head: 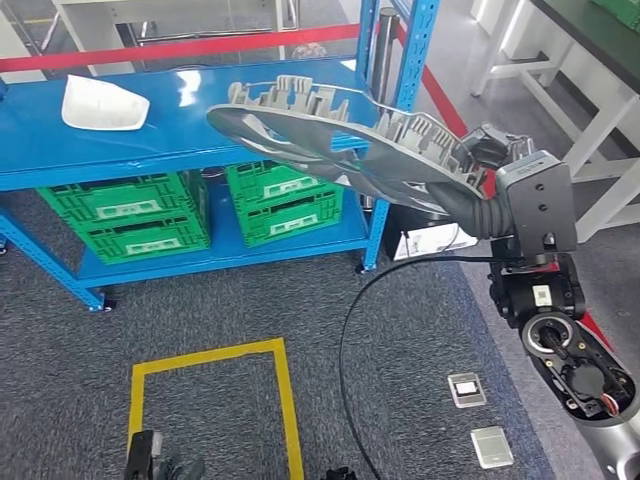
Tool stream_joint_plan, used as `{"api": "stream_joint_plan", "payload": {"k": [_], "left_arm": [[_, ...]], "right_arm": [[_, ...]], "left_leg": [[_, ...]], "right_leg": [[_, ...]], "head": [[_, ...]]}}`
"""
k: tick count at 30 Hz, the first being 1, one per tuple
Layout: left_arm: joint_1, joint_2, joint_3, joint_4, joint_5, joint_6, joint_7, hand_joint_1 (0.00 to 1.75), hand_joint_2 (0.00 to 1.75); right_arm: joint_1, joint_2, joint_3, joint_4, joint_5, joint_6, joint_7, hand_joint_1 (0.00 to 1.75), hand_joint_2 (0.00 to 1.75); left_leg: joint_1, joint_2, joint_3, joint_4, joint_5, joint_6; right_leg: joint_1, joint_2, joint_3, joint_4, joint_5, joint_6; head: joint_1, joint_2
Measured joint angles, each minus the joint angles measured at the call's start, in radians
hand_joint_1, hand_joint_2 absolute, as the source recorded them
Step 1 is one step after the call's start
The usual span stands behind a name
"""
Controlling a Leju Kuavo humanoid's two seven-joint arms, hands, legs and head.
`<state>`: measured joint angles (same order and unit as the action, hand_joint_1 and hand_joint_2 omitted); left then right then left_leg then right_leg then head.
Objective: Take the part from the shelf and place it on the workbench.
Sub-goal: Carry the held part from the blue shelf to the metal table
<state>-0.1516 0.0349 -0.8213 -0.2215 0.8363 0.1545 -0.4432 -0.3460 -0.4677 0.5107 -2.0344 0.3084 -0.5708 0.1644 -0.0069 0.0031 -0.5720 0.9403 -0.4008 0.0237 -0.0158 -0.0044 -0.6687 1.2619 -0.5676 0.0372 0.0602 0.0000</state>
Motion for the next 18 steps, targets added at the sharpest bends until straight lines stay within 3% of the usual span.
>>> {"api": "stream_joint_plan", "payload": {"k": [2, 3, 5, 6, 8, 9, 10, 12, 13, 14, 15, 16, 18], "left_arm": [[-0.002, -0.001, 0.0, 0.0, -0.003, -0.002, 0.0, 0.0, 1.75], [-0.004, -0.001, 0.0, 0.0, -0.005, -0.003, 0.0, 0.0, 1.75], [-0.008, -0.003, 0.0, 0.0, -0.008, -0.005, 0.001, 0.0, 1.75], [-0.01, -0.003, 0.0, 0.0, -0.009, -0.006, 0.001, 0.0, 1.75], [-0.011, -0.002, 0.0, 0.0, -0.009, -0.006, 0.002, 0.0, 1.75], [-0.01, -0.001, 0.0, 0.0, -0.008, -0.006, 0.002, 0.0, 1.75], [-0.009, -0.001, 0.0, 0.0, -0.008, -0.006, 0.002, 0.0, 1.75], [-0.01, 0.0, 0.0, 0.0, -0.008, -0.006, 0.002, 0.0, 1.75], [-0.01, 0.0, 0.0, 0.0, -0.008, -0.006, 0.002, 0.0, 1.75], [-0.011, 0.0, 0.0, 0.0, -0.007, -0.006, 0.002, 0.0, 1.75], [-0.011, 0.0, 0.0, 0.0, -0.007, -0.006, 0.002, 0.0, 1.75], [-0.012, 0.0, 0.0, 0.0, -0.007, -0.006, 0.002, 0.0, 1.75], [-0.014, 0.0, 0.0, 0.0, -0.007, -0.006, 0.002, 0.0, 1.75]], "right_arm": [[0.0, 0.0, 0.0, 0.0, 0.008, 0.002, 0.0, 1.75, 1.75], [0.0, 0.0, 0.0, 0.0, 0.011, 0.004, 0.0, 1.75, 1.75], [0.0, 0.0, -0.004, -0.002, 0.016, 0.006, 0.001, 1.75, 1.75], [0.0, 0.0, -0.005, -0.003, 0.018, 0.007, 0.002, 1.75, 1.75], [-0.001, 0.0, -0.006, -0.003, 0.021, 0.012, 0.002, 1.75, 1.75], [-0.002, 0.0, -0.007, -0.003, 0.022, 0.016, 0.003, 1.75, 1.75], [-0.002, 0.0, -0.007, -0.003, 0.023, 0.019, 0.004, 1.75, 1.75], [-0.002, 0.0, -0.007, -0.003, 0.024, 0.023, 0.004, 1.75, 1.75], [-0.002, 0.0, -0.007, -0.003, 0.024, 0.024, 0.005, 1.75, 1.75], [-0.001, 0.0, -0.007, -0.003, 0.024, 0.025, 0.005, 1.75, 1.75], [-0.001, 0.0, -0.006, -0.003, 0.024, 0.025, 0.005, 1.75, 1.75], [-0.001, 0.0, -0.006, -0.003, 0.024, 0.025, 0.005, 1.75, 1.75], [-0.001, 0.0, -0.007, -0.003, 0.025, 0.025, 0.005, 1.75, 1.75]], "left_leg": [[-0.003, 0.0, -0.03, 0.009, 0.017, -0.002], [-0.005, -0.001, -0.041, 0.013, 0.025, -0.005], [-0.006, -0.002, -0.055, 0.015, 0.044, -0.012], [-0.005, -0.002, -0.059, 0.011, 0.056, -0.018], [-0.005, -0.003, -0.065, 0.004, 0.07, -0.029], [-0.005, -0.005, -0.072, 0.016, 0.05, -0.035], [-0.004, -0.006, -0.084, 0.049, 0.009, -0.042], [0.003, -0.006, -0.116, 0.173, -0.108, -0.055], [0.006, -0.006, -0.128, 0.244, -0.147, -0.059], [0.008, -0.006, -0.131, 0.298, -0.158, -0.063], [0.011, -0.006, -0.121, 0.325, -0.144, -0.065], [0.012, -0.006, -0.094, 0.315, -0.114, -0.066], [0.013, -0.006, 0.01, 0.2, -0.072, -0.061]], "right_leg": [[0.007, 0.001, 0.082, -0.086, 0.057, -0.013], [0.012, 0.0, 0.138, -0.165, 0.063, -0.023], [0.019, 0.001, 0.221, -0.3, 0.045, -0.036], [0.022, 0.001, 0.234, -0.332, 0.038, -0.04], [0.019, -0.001, 0.222, -0.346, 0.055, -0.047], [0.015, -0.003, 0.213, -0.349, 0.067, -0.052], [0.011, -0.005, 0.201, -0.352, 0.08, -0.058], [0.009, -0.007, 0.172, -0.35, 0.104, -0.066], [0.008, -0.007, 0.156, -0.347, 0.116, -0.067], [0.008, -0.007, 0.138, -0.343, 0.127, -0.066], [0.008, -0.006, 0.119, -0.339, 0.138, -0.065], [0.008, -0.006, 0.101, -0.334, 0.149, -0.063], [0.008, -0.005, 0.071, -0.324, 0.169, -0.056]], "head": [[0.005, 0.0], [0.008, 0.0], [0.008, 0.0], [0.008, 0.0], [0.01, 0.0], [0.008, 0.0], [0.002, 0.0], [-0.012, 0.0], [-0.017, 0.0], [-0.021, 0.0], [-0.024, 0.0], [-0.026, 0.0], [-0.028, 0.0]]}}
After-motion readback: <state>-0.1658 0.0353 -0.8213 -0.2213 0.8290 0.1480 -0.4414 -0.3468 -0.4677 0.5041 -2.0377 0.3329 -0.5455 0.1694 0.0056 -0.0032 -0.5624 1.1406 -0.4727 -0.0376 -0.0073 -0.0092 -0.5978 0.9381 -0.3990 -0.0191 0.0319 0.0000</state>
